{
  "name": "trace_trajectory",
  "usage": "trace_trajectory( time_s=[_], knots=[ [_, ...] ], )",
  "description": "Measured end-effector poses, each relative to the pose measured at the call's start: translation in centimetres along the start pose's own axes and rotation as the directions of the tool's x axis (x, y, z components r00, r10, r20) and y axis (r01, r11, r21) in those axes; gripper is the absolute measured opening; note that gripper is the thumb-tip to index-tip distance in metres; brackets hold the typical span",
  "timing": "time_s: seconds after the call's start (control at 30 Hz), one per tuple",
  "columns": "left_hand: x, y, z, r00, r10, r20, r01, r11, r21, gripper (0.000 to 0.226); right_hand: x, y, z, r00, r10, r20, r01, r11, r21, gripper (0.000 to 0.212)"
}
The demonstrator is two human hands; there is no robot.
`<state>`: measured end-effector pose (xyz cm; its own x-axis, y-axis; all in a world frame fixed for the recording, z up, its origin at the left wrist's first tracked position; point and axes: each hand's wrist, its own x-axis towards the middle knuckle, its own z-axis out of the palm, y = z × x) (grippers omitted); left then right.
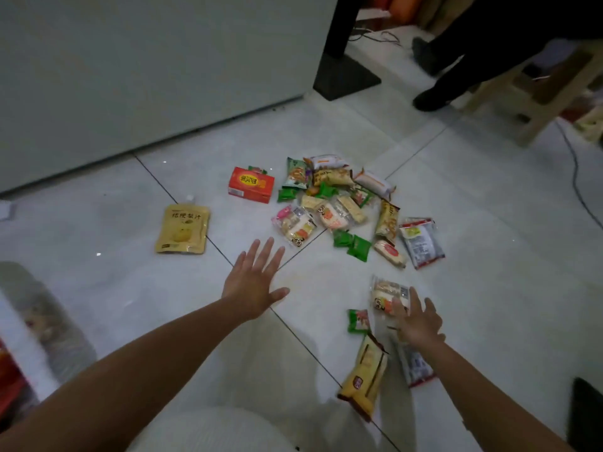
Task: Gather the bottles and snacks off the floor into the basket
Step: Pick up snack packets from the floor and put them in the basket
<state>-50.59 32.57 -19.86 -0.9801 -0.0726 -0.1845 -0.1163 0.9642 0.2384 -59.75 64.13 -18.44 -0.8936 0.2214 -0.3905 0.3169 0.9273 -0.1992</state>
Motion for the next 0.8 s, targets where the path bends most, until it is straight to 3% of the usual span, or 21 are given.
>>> trace_trajectory(
  time_s=[0.13,0.27,0.57,0.8],
  knots=[
    [-0.2,3.0,1.9,0.983,0.156,0.097,-0.161,0.986,0.049,0.084,-1.7,2.9,1.7,0.989,0.115,0.092,-0.12,0.992,0.048,0.079],
    [-0.1,2.5,2.4,0.983,0.136,0.125,-0.141,0.99,0.029,0.085,-3.9,2.9,4.5,0.981,0.142,0.131,-0.154,0.984,0.086,0.094],
    [-2.8,-2.5,2.8,0.99,-0.046,0.135,0.045,0.999,0.012,0.091,-4.5,-10.6,10.0,0.973,-0.203,0.11,0.194,0.977,0.086,0.08],
    [-4.7,-5.7,2.6,0.98,-0.152,0.128,0.153,0.988,0.006,0.093,-4.8,-15.7,10.3,0.832,-0.515,0.204,0.501,0.857,0.12,0.085]
  ],
)
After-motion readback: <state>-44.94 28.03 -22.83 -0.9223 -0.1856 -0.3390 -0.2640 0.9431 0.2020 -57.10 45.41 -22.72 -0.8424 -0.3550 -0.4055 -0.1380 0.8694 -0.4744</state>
